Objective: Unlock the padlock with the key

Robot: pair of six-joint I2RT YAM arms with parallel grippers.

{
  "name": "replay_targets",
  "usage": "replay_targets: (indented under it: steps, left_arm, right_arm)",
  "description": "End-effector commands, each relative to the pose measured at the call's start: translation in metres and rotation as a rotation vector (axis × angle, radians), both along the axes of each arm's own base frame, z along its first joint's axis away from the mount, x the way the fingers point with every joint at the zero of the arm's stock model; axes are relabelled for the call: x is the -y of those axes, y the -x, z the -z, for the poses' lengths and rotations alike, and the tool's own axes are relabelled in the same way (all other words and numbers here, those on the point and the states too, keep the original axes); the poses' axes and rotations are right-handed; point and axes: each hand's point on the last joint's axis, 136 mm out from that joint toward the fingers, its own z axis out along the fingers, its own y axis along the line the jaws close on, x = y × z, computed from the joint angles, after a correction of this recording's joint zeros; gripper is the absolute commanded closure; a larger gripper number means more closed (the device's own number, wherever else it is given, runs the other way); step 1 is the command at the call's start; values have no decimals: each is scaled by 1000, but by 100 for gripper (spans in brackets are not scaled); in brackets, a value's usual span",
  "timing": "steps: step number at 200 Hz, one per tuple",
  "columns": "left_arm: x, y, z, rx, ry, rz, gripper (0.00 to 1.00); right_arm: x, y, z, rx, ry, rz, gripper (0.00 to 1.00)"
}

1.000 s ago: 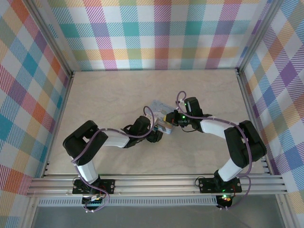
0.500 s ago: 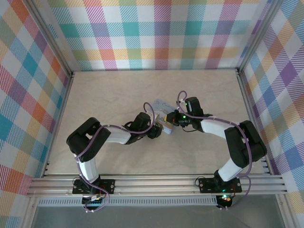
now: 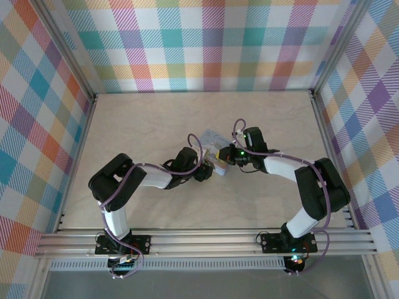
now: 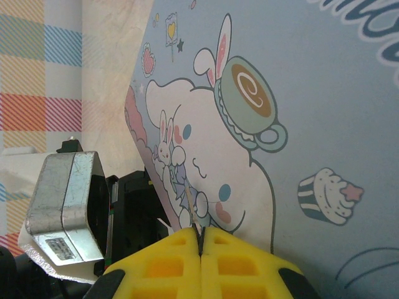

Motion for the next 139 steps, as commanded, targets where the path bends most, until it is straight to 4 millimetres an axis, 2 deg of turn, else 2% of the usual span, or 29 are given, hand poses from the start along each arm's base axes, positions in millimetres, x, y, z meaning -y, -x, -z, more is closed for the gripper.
replay_targets:
  steps: [1,65,139]
  left_arm:
    - [21,20,4,-65,70,100,53]
    - [18,20,-1,-56,65,93,58]
    - [14,10,-3,-36,91,13,56]
  right_arm:
    - [18,23,48,-153,112,18,100]
    - [17,22,48,-157,109,18,100]
    - [16,22,47,-155,103,15,100]
